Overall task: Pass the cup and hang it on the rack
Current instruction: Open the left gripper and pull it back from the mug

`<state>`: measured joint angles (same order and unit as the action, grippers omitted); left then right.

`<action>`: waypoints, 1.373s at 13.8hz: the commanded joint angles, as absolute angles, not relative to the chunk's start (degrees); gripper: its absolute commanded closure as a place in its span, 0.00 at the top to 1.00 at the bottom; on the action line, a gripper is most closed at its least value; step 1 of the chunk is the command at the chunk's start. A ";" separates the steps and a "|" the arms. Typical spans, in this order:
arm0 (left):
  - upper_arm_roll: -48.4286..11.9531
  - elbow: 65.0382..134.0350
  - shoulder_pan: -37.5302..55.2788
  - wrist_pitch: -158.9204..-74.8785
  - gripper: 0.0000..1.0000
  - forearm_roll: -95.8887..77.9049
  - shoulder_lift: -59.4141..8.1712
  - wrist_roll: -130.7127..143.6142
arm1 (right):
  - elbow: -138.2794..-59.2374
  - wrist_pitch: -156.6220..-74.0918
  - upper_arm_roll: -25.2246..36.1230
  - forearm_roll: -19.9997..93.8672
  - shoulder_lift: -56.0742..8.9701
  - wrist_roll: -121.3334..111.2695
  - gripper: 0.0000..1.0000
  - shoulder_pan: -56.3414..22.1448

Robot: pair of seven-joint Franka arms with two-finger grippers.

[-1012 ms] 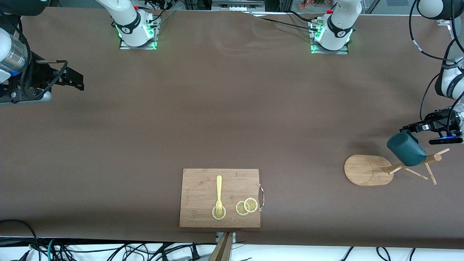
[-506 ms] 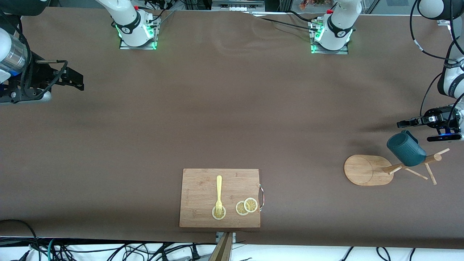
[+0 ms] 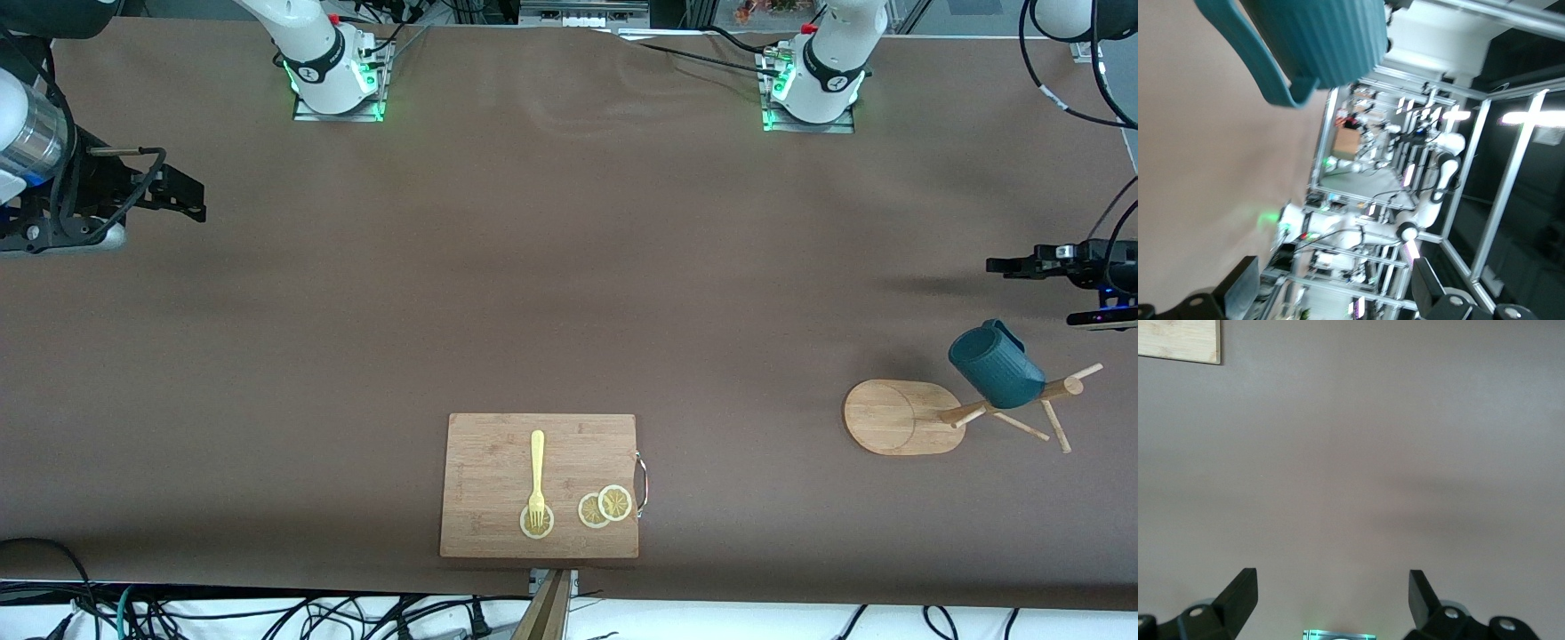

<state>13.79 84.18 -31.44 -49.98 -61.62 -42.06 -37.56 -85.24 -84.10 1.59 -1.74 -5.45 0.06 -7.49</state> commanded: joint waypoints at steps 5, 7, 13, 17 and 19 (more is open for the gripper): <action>12.92 70.50 -28.31 -49.66 1.00 -45.55 -33.59 -30.34 | -84.81 -83.14 1.58 -2.46 -4.83 0.79 1.00 -7.73; 12.92 68.13 -25.06 -51.67 1.00 -39.93 -30.95 -29.27 | -84.81 -83.14 1.58 -2.46 -4.83 0.79 1.00 -7.73; 10.12 66.97 -12.68 -64.13 1.00 -23.67 -23.48 -28.83 | -84.81 -83.14 1.67 -2.46 -4.83 0.79 1.00 -7.73; 4.40 67.15 -4.59 -72.05 1.00 -11.02 -20.57 -20.93 | -84.81 -83.14 1.67 -2.46 -4.83 0.79 1.00 -7.73; 4.31 67.85 -0.63 -76.53 1.00 -5.56 -19.17 -18.38 | -84.81 -83.14 1.67 -2.55 -4.83 0.79 1.00 -7.73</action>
<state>4.14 66.87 -3.43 -73.19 -10.45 -21.16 -20.49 -85.20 -84.07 1.64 -1.74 -5.45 0.06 -7.49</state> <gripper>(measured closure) 0.000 0.000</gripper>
